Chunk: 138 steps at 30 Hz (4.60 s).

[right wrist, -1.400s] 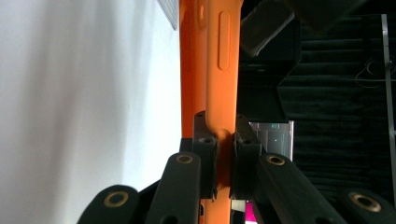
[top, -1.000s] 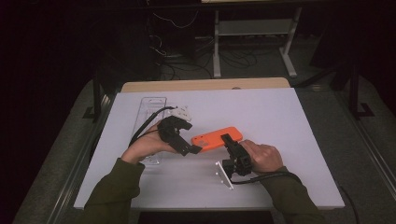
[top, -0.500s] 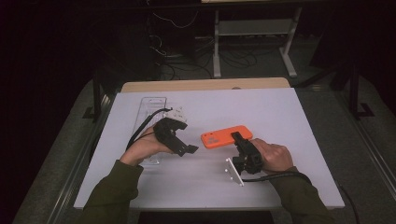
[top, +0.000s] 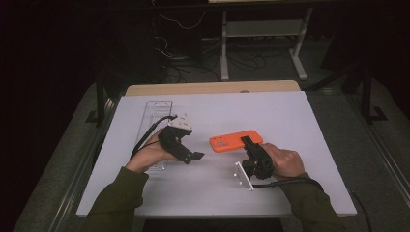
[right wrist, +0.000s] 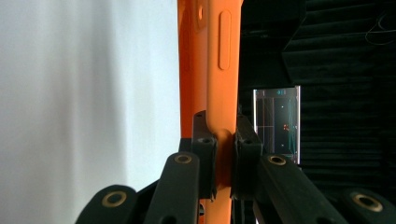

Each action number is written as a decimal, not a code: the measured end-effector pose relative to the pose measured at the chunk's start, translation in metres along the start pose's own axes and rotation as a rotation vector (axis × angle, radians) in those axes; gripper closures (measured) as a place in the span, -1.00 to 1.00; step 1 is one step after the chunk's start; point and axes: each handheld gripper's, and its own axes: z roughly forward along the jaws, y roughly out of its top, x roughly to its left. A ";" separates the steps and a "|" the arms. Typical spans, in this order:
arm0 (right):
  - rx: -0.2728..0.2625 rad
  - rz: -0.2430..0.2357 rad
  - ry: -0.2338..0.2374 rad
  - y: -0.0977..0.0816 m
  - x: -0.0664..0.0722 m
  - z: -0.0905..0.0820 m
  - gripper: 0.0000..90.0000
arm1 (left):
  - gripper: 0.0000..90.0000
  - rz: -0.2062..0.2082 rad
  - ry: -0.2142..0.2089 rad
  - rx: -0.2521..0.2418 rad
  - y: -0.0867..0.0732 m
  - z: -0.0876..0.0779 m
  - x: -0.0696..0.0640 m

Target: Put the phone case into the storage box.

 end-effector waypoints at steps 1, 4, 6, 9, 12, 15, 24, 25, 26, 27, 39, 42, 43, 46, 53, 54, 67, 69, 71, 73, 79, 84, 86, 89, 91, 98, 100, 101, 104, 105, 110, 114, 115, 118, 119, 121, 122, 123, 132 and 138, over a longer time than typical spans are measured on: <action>0.002 0.011 -0.003 0.000 0.000 0.000 0.80 | -1.00 -0.008 0.002 -0.016 -0.001 0.000 0.001; 0.002 0.015 -0.004 -0.001 -0.001 0.000 0.79 | -0.99 -0.009 -0.010 -0.026 -0.002 0.001 0.003; 0.003 0.012 0.002 -0.001 -0.001 0.000 0.79 | -0.99 0.001 -0.016 -0.020 -0.004 0.003 0.005; -0.004 0.020 -0.009 -0.002 -0.001 0.001 0.79 | -0.99 -0.029 -0.020 -0.014 -0.007 0.008 0.003; -0.001 0.034 -0.006 -0.003 -0.002 0.000 0.79 | -0.99 -0.025 -0.020 -0.012 -0.008 0.011 0.001; 0.004 0.040 -0.004 -0.004 -0.003 -0.001 0.79 | -0.99 -0.022 -0.019 -0.005 -0.008 0.012 0.001; -0.001 0.056 -0.019 -0.005 -0.004 -0.001 0.79 | -0.99 -0.028 -0.025 -0.002 -0.011 0.013 0.003; -0.003 0.059 -0.028 -0.005 -0.005 -0.001 0.79 | -0.99 -0.017 -0.026 -0.003 -0.011 0.013 0.004; -0.002 0.063 -0.033 -0.005 -0.005 -0.001 0.79 | -0.99 -0.022 -0.027 -0.008 -0.012 0.013 0.004; -0.002 0.065 -0.032 -0.005 -0.005 -0.001 0.79 | -0.99 -0.035 -0.031 -0.011 -0.012 0.013 0.003; -0.003 0.095 -0.040 -0.007 -0.006 -0.001 0.79 | -0.99 -0.027 -0.030 -0.008 -0.013 0.014 0.004; 0.001 0.111 -0.038 -0.008 -0.006 -0.001 0.79 | -0.99 -0.023 -0.030 -0.002 -0.013 0.015 0.003; 0.003 0.117 -0.034 -0.008 -0.007 -0.001 0.79 | -0.99 -0.021 -0.029 -0.003 -0.013 0.015 0.003; 0.008 0.141 -0.025 -0.010 -0.008 -0.001 0.79 | -0.99 -0.025 -0.028 0.004 -0.013 0.015 0.003; 0.015 0.173 -0.022 -0.011 -0.011 -0.001 0.79 | -0.99 -0.021 -0.024 -0.003 -0.013 0.016 0.004; 0.013 0.185 -0.021 -0.011 -0.011 0.000 0.79 | -0.99 -0.022 -0.024 -0.004 -0.013 0.016 0.004; 0.033 0.278 0.029 -0.015 -0.014 0.001 0.79 | -0.99 -0.037 -0.028 0.011 -0.013 0.016 0.003; 0.035 0.282 0.032 -0.016 -0.015 0.002 0.79 | -0.99 -0.034 -0.027 0.012 -0.013 0.016 0.003; 0.028 0.283 0.028 -0.016 -0.017 0.003 0.79 | -0.99 -0.032 -0.027 0.014 -0.013 0.016 0.003; 0.041 0.307 0.042 -0.016 -0.016 0.002 0.80 | -0.99 -0.031 -0.026 0.014 -0.013 0.016 0.004; 0.049 0.333 0.052 -0.017 -0.018 0.004 0.80 | -0.99 -0.030 -0.027 0.013 -0.013 0.016 0.004; 0.058 0.376 0.058 -0.020 -0.021 0.005 0.80 | -0.99 -0.031 -0.026 0.013 -0.013 0.016 0.004; 0.063 0.408 0.072 -0.020 -0.022 0.006 0.80 | -0.99 -0.032 -0.025 0.013 -0.013 0.016 0.004; 0.066 0.426 0.084 -0.021 -0.023 0.006 0.80 | -0.99 -0.035 -0.022 0.013 -0.013 0.016 0.004; 0.067 0.434 0.086 -0.021 -0.023 0.007 0.80 | -0.99 -0.034 -0.022 0.015 -0.013 0.016 0.004; 0.083 0.504 0.124 -0.021 -0.022 0.007 0.80 | -0.99 -0.036 -0.021 0.015 -0.012 0.015 0.005; 0.086 0.519 0.133 -0.021 -0.023 0.007 0.80 | -0.99 -0.034 -0.019 0.017 -0.012 0.016 0.004; 0.086 0.519 0.133 -0.021 -0.023 0.007 0.80 | -0.99 -0.034 -0.019 0.017 -0.012 0.016 0.004; 0.090 0.556 0.150 -0.023 -0.024 0.008 0.80 | -0.99 -0.035 -0.012 0.013 -0.012 0.016 0.004; 0.089 0.559 0.149 -0.023 -0.024 0.008 0.80 | -0.99 -0.037 -0.013 0.014 -0.012 0.016 0.004; 0.093 0.592 0.158 -0.024 -0.025 0.010 0.80 | -0.99 -0.031 -0.007 0.020 -0.012 0.017 0.003; 0.102 0.628 0.176 -0.025 -0.025 0.011 0.80 | -0.99 -0.037 -0.009 0.023 -0.012 0.017 0.003; 0.104 0.641 0.173 -0.025 -0.025 0.012 0.80 | -0.99 -0.037 -0.009 0.023 -0.012 0.017 0.003; 0.107 0.650 0.180 -0.026 -0.026 0.012 0.80 | -0.99 -0.040 -0.007 0.022 -0.012 0.017 0.002; 0.108 0.659 0.182 -0.026 -0.026 0.012 0.80 | -0.99 -0.040 -0.005 0.023 -0.012 0.017 0.002; 0.106 0.678 0.191 -0.026 -0.027 0.013 0.80 | -0.99 -0.043 -0.008 0.020 -0.012 0.017 0.002; 0.108 0.682 0.193 -0.027 -0.027 0.013 0.80 | -0.99 -0.044 -0.008 0.020 -0.012 0.017 0.002; 0.108 0.690 0.203 -0.027 -0.027 0.013 0.80 | -0.99 -0.048 -0.009 0.019 -0.012 0.017 0.002; 0.121 0.762 0.231 -0.029 -0.028 0.016 0.80 | -0.99 -0.049 -0.008 0.012 -0.012 0.017 0.002; 0.119 0.818 0.256 -0.032 -0.029 0.018 0.80 | -0.99 -0.050 -0.005 0.000 -0.012 0.017 0.003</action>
